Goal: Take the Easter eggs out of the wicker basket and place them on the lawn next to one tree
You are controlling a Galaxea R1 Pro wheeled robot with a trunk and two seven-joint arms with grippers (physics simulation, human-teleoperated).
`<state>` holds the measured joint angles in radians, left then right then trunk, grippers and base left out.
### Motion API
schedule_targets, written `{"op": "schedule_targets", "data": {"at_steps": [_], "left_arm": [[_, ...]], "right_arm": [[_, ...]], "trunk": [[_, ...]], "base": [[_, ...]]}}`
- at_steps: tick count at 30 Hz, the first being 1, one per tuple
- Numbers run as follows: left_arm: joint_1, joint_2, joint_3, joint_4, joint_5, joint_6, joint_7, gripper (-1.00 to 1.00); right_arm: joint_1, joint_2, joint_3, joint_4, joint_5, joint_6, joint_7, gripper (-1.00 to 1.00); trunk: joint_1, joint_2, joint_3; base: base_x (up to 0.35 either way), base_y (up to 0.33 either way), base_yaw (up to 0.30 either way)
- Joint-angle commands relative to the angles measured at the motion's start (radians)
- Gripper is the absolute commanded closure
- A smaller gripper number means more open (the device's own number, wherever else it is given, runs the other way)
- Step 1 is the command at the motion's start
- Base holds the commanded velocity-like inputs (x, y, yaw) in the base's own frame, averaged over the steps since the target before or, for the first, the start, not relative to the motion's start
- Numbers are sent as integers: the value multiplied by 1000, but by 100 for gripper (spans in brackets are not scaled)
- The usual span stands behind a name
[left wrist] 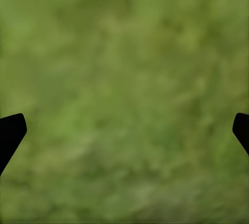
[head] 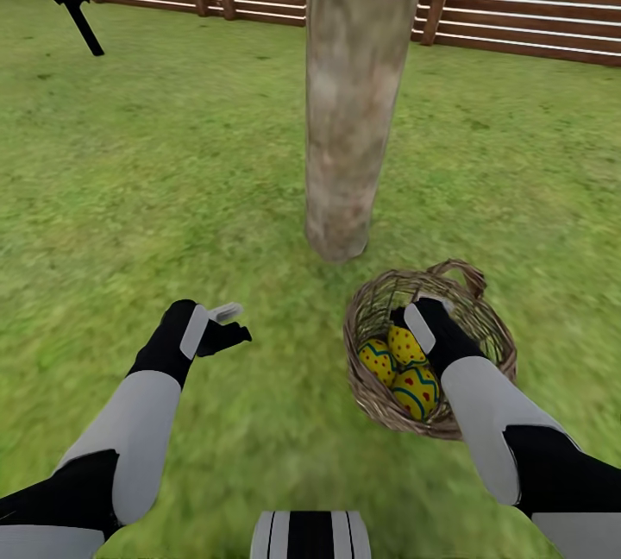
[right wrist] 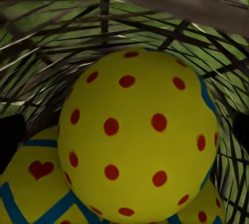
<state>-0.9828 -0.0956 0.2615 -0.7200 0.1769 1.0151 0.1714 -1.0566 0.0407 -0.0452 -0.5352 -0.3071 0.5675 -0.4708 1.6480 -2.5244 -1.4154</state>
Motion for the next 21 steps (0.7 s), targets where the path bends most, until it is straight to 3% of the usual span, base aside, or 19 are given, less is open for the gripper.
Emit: {"op": "schedule_targets", "data": {"at_steps": [1, 6, 11, 17, 21], "left_arm": [[-1, -1, 4, -1, 10, 3, 10, -100], [-1, 0, 4, -1, 10, 3, 9, -100], [-1, 1, 4, -1, 9, 3, 9, -100], [-1, 1, 4, -1, 10, 3, 9, -100], [-1, 1, 4, -1, 10, 3, 9, -100]], "right_arm": [[0, 1, -2, -2, -9, 2, -7, -100], [0, 0, -2, -2, -8, 2, -8, -100], [0, 0, -2, -2, -7, 2, -8, -100], [0, 1, -2, -2, -7, 2, -8, -100], [0, 1, -2, -2, -7, 2, -8, -100]], "trunk": [[0, -1, -5], [1, -1, -9], [3, -2, -28], [3, -2, -28], [5, -3, -43]], "base": [[0, 0, 0], [0, 0, 0], [0, 0, 0], [0, 0, 0], [0, 0, 0]]}}
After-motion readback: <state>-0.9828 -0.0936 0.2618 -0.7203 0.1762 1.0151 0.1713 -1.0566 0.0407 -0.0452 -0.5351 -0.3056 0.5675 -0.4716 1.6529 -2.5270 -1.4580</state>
